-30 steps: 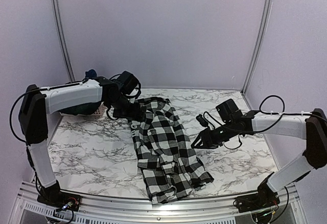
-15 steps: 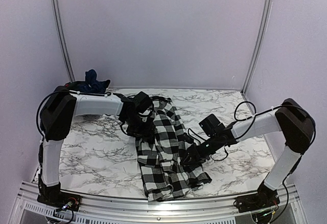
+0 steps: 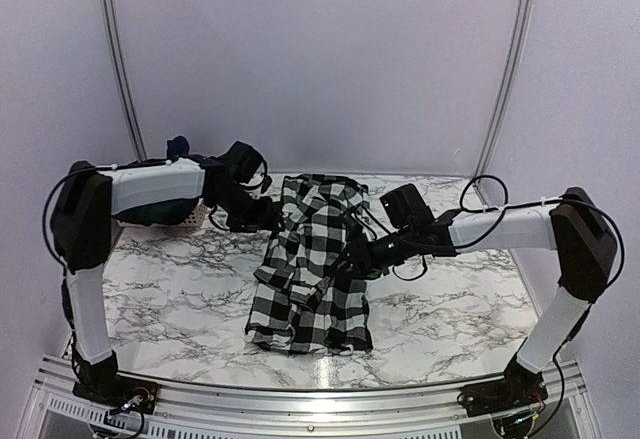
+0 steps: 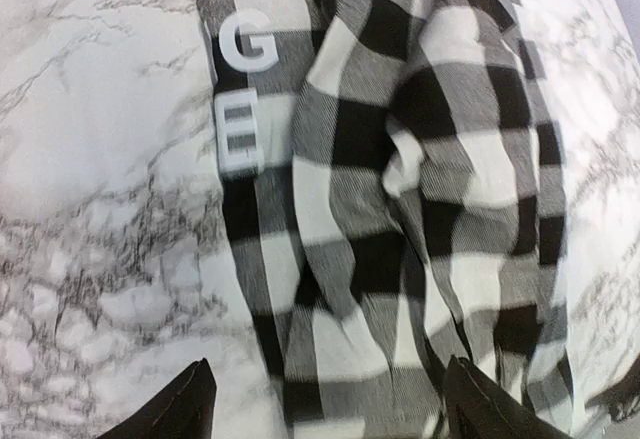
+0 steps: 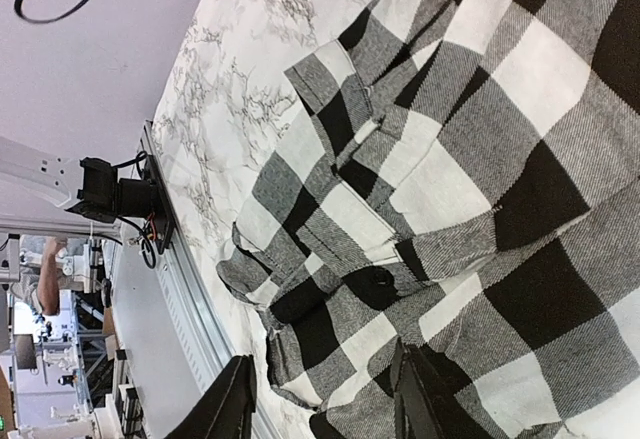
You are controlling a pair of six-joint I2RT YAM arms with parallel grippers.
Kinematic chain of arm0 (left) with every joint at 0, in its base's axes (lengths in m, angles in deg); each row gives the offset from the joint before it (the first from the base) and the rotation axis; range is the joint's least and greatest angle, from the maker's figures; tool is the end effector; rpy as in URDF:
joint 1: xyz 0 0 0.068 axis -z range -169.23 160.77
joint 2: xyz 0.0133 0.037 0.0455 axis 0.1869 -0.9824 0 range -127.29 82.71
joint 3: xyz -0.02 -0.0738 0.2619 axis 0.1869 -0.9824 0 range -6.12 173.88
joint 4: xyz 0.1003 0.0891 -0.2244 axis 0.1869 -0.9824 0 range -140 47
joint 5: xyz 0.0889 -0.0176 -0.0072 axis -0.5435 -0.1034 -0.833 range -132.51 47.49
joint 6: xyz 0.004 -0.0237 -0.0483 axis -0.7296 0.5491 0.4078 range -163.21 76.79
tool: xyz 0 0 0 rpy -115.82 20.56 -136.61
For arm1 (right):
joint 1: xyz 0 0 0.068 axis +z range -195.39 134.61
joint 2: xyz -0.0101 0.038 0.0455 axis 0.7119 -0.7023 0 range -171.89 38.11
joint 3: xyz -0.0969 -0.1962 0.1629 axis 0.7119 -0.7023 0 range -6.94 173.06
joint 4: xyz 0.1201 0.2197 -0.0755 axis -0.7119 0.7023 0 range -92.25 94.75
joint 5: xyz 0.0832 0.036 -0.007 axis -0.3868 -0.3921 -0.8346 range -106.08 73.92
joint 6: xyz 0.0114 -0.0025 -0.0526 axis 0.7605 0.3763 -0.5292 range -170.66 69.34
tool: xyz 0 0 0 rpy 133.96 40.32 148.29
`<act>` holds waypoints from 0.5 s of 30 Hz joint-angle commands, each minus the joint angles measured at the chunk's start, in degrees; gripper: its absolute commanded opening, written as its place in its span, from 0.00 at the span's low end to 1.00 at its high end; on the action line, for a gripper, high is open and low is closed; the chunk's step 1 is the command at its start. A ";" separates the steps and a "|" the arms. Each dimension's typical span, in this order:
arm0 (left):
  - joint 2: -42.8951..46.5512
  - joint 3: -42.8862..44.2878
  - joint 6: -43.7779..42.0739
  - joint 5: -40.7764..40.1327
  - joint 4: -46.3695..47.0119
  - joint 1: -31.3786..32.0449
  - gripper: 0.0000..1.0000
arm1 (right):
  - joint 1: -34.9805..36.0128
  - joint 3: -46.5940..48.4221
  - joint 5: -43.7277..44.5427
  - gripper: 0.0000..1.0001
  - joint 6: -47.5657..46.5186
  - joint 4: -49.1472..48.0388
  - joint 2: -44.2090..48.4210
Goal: Fold and stack the mixed laundry pile
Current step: Rotate the rectangle-folded shirt at the center of the board, then smooth out the rectangle-folded shirt at the center of the board.
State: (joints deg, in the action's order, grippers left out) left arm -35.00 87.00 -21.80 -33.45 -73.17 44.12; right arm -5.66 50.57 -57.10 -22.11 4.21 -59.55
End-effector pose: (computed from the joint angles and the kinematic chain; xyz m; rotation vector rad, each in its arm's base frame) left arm 0.3758 -0.2540 0.2106 0.3367 2.5884 -0.5647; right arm 0.2546 0.2418 0.1897 -0.6300 2.5176 1.3677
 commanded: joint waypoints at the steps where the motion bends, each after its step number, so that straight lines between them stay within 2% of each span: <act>1: 13.92 -12.42 4.04 1.61 1.78 0.85 0.79 | 0.47 1.63 1.73 0.43 1.16 0.92 1.36; 5: 20.26 -23.23 8.19 1.28 3.77 0.76 0.67 | 0.82 3.34 0.71 0.43 1.72 -0.01 -0.42; 10: 21.03 -29.28 8.14 4.32 8.53 1.29 0.40 | 1.61 4.82 0.24 0.43 1.01 0.66 -3.14; 15: 17.74 -27.03 4.26 4.04 8.53 3.44 0.34 | 1.58 4.00 1.01 0.42 1.07 2.00 -3.58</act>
State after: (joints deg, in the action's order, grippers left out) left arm -15.35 57.75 -14.96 -30.44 -67.42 46.00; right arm -4.48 53.39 -56.62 -21.08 4.64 -62.53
